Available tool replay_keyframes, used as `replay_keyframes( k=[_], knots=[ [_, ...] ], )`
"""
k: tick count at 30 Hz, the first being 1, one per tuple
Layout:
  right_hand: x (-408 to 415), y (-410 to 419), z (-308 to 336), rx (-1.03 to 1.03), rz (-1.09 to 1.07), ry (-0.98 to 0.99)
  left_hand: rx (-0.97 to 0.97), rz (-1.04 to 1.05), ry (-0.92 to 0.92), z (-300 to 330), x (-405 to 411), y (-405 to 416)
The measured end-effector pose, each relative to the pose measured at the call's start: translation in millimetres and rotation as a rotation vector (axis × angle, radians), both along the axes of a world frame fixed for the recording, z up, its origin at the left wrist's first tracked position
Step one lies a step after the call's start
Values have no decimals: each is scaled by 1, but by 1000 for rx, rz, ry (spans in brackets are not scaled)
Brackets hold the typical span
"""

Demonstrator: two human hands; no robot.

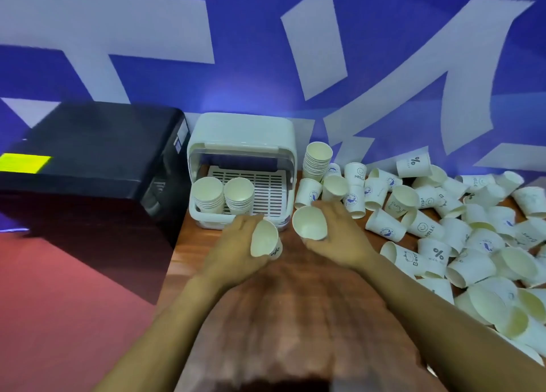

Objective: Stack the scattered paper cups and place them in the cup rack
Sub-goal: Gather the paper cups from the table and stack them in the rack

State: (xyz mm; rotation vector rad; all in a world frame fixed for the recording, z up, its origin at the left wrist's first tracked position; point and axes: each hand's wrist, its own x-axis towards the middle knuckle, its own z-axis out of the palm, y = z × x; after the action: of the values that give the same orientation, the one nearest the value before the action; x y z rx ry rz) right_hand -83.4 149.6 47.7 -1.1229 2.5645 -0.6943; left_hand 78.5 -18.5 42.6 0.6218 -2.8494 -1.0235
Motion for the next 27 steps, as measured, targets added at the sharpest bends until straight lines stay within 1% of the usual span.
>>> replay_keyframes(
  k=[6, 9, 13, 17, 27],
  knots=[
    [23, -63, 16, -83, 12, 17, -41, 220, 108, 28, 19, -55],
    [33, -90, 22, -140, -16, -21, -79, 272, 170, 32, 24, -77],
    [39, -118, 29, -177, -39, -9, -139, 280, 209, 38, 22, -104],
    [39, -137, 28, -181, -63, -23, -162, 258, 208, 37, 14, -122],
    [21, -162, 10, -125, -44, -59, -128, 259, 119, 10, -14, -139]
  ],
)
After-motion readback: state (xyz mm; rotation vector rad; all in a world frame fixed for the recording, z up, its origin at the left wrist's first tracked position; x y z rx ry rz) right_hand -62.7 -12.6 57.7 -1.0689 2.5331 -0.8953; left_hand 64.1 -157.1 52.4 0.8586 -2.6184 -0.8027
